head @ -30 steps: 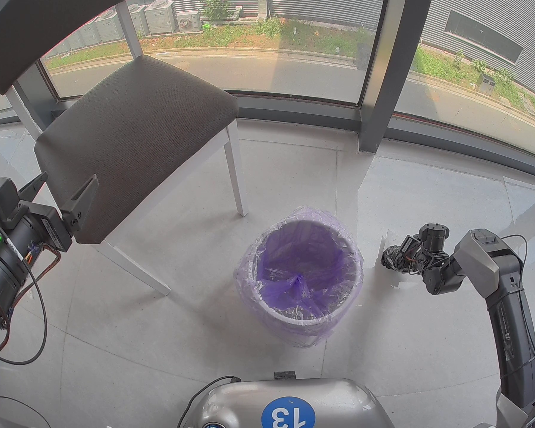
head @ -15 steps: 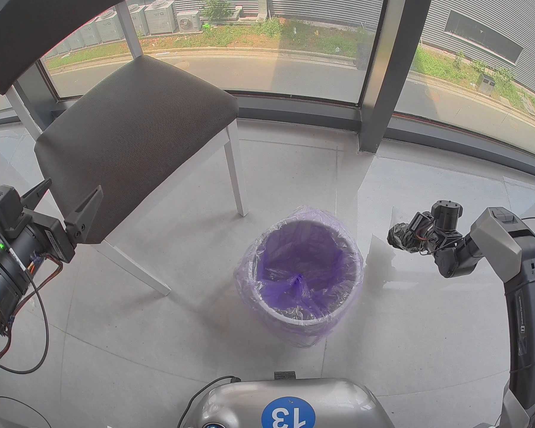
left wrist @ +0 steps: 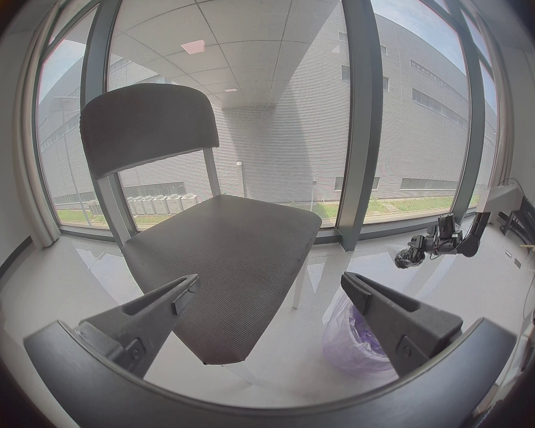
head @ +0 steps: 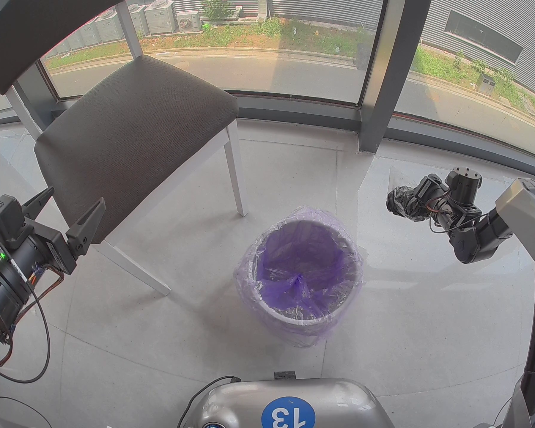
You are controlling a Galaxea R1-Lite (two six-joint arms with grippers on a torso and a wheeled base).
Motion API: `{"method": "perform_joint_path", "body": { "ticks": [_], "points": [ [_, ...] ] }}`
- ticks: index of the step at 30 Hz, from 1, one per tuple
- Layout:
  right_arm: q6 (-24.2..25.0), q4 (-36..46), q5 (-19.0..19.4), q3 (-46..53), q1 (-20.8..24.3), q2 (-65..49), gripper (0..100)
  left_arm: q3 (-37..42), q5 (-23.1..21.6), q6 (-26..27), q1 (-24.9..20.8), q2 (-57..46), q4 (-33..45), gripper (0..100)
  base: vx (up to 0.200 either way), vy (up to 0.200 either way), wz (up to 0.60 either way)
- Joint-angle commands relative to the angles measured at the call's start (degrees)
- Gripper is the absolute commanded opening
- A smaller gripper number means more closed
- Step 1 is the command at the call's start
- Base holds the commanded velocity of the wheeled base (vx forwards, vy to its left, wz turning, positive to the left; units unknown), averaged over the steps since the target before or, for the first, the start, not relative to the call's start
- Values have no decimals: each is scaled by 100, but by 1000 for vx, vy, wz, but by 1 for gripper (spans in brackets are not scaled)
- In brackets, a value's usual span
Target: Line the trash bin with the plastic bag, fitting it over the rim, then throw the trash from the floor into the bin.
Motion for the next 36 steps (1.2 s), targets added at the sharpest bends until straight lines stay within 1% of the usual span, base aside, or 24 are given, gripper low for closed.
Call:
{"method": "perform_joint_path", "body": {
  "ticks": [1,6,8,9,11,14,21,22,24,26,30,36],
  "points": [
    [-98,-237,0,579,430,-841,0,184,-3,1,-93,-213,7,100,0,0,0],
    [-362,-606,0,1115,843,-1158,0,307,-3,1,-190,-345,16,100,0,0,0],
    [-546,-896,0,1388,1089,-1237,0,342,-3,1,-251,-397,16,100,0,0,0],
    [-573,-940,0,1414,1125,-1237,0,350,-3,1,-260,-406,16,100,0,0,0],
    [-819,-1344,0,1713,1415,-1245,0,403,-3,1,-330,-450,16,100,0,0,0],
    [-1039,-1678,0,2003,1749,-1263,0,456,6,1,-392,-485,16,100,0,0,0],
    [-1162,-1977,-8,2495,2522,-1210,0,579,15,-8,-462,-538,7,100,0,0,0],
    [-1162,-1977,-8,2504,2540,-1210,0,579,15,-16,-462,-538,7,100,0,0,0],
    [-1170,-2003,-8,2662,2733,-1193,0,597,15,-16,-471,-573,7,100,0,0,0],
    [-1285,-2003,0,2820,2856,-1122,0,605,-3,-8,-471,-573,7,100,0,0,0],
    [-1408,-2074,0,2891,2944,-912,0,614,-3,-8,-506,-573,7,100,0,0,0],
    [-1452,-2197,9,2944,3067,-551,0,632,-3,-8,-524,-582,7,100,0,0,0]
  ]
}}
